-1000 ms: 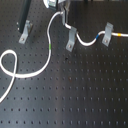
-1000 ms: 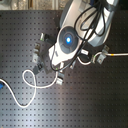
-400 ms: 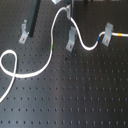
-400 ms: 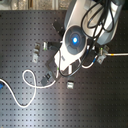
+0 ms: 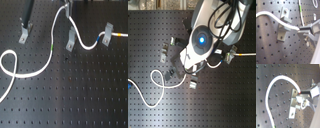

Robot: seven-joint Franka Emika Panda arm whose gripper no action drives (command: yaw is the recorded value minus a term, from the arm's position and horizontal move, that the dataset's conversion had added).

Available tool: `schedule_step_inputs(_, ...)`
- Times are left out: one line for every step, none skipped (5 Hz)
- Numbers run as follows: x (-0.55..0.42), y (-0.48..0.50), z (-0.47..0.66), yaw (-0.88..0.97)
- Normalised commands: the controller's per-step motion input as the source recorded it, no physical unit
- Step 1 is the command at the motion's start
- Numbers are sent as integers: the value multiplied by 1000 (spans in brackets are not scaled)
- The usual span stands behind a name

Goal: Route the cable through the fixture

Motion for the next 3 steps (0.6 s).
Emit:
schedule_step_inputs(26,276,378,-194)
schedule_step_inputs(-104,155,639,-234)
schedule_step_inputs(-169,204,437,-146)
